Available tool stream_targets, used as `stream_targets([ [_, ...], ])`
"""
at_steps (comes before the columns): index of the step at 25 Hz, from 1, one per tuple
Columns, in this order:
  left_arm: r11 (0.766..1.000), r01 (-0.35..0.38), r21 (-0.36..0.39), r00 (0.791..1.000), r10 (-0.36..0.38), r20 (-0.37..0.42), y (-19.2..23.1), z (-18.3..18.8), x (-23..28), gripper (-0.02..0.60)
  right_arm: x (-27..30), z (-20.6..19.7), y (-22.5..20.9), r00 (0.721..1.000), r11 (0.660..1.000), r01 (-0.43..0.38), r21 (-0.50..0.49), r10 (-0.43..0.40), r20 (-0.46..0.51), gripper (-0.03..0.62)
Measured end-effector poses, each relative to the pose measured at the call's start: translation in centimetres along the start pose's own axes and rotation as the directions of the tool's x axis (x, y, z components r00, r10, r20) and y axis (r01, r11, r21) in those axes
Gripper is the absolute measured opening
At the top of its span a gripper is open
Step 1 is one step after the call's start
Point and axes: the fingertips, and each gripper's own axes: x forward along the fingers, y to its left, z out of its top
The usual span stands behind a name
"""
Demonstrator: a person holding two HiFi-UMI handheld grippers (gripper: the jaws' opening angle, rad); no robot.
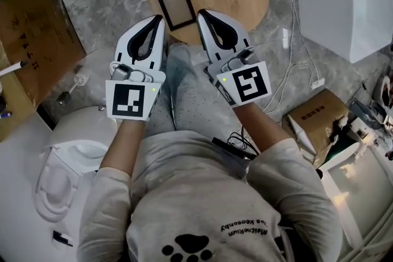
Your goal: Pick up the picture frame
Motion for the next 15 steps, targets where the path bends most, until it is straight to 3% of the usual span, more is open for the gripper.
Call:
stream_targets([
  [15, 1.0, 0.003, -0.009, 0.999, -0.003, -0.054, 1.3, -4.8, 2.2, 0.009, 2.1, -4.5, -1.6, 0.999, 1.0, 0.015, -0.003, -0.015, -0.031, 0.008],
])
